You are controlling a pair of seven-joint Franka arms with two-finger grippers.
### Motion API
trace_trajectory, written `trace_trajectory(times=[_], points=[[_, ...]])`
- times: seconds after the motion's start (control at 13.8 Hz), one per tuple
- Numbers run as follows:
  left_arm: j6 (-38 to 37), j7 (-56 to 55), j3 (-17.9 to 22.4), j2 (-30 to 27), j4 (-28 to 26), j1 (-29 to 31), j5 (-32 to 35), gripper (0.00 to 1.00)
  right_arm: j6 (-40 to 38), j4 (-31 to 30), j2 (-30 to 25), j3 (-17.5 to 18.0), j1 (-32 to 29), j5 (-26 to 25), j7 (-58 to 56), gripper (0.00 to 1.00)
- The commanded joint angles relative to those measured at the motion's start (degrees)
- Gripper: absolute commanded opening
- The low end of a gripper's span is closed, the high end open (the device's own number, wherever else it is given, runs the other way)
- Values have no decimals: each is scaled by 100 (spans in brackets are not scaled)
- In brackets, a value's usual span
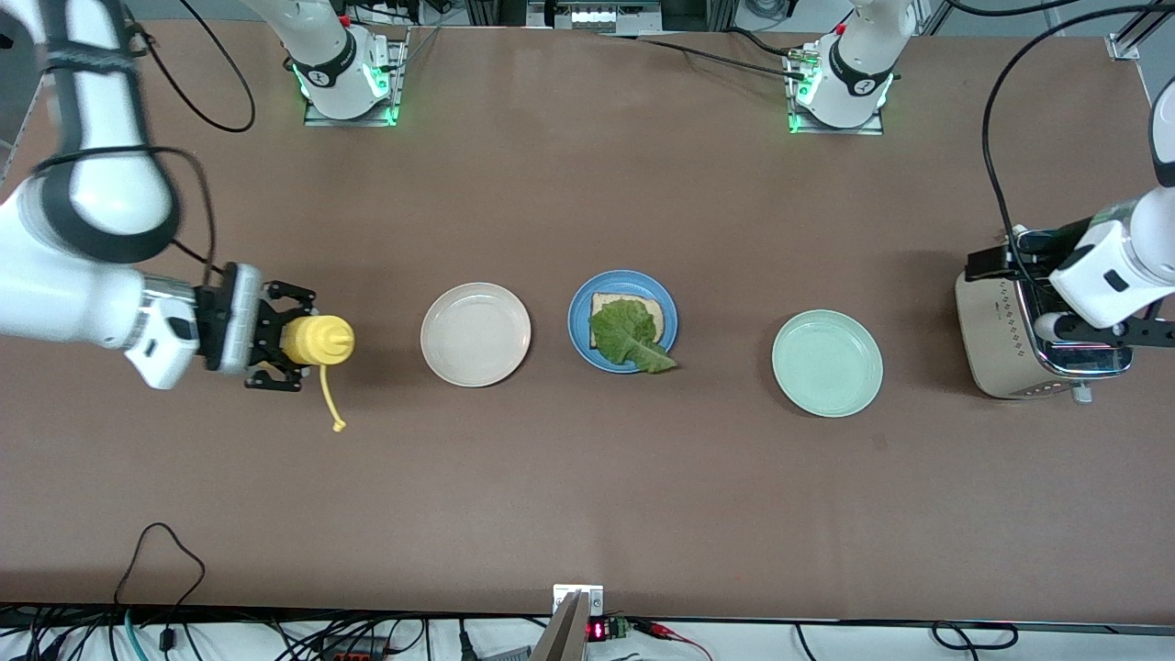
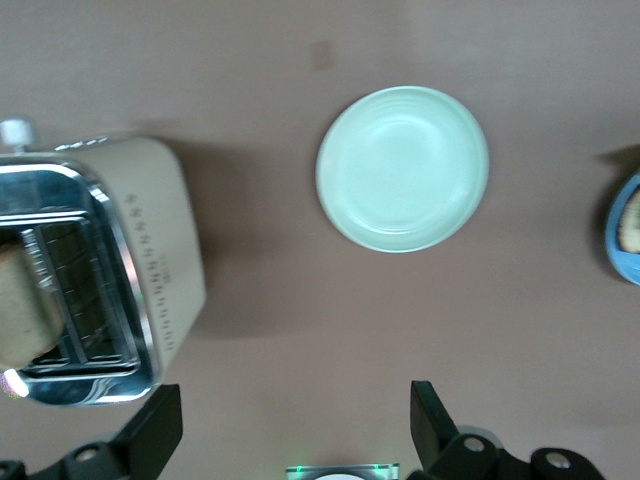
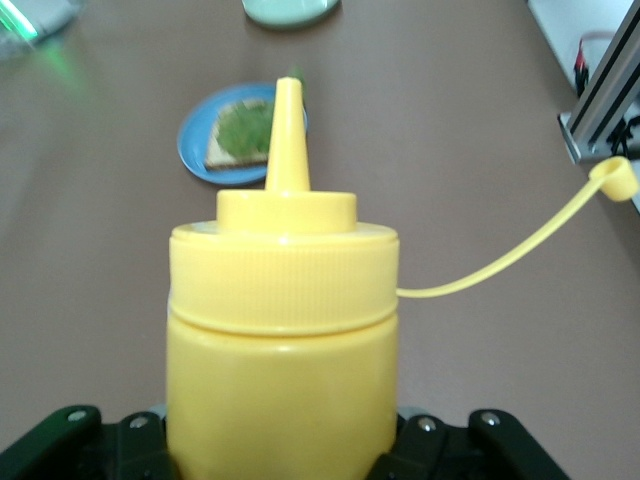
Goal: Make sandwich in blue plate with both arms
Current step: 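Carry the mustard bottle back beside the white plate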
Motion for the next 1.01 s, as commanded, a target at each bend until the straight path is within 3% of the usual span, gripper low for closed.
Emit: trace_trajectory(times=[0.0,0.14,0.36,0.51,0.65,0.94], points=[[-31,383,13,146,49,427,524,100,-409,-319,135,120,-529,1018,-958,29],[117,762,13,163,-56,883,771,100,-813,-425,459,120,-854,1651,-1530,31],[1396,2060,13,164,-827,1735,781,100,-1376,-416,1109,120,-1241,2320,-2558,31],[1883,2362,-22,155,-1294,2219,772,100,-1632,-408,1505,120,-1426,2611,-3147,31],[2060,2381,-31,155,-1577,2344,772,93,-1816,-399,1822,120,-1558,2770,-3666,31],[2069,2460,-22,181,-1674,2353,772,69,-2151,-372,2368,119,-1778,3025,-4353,31]])
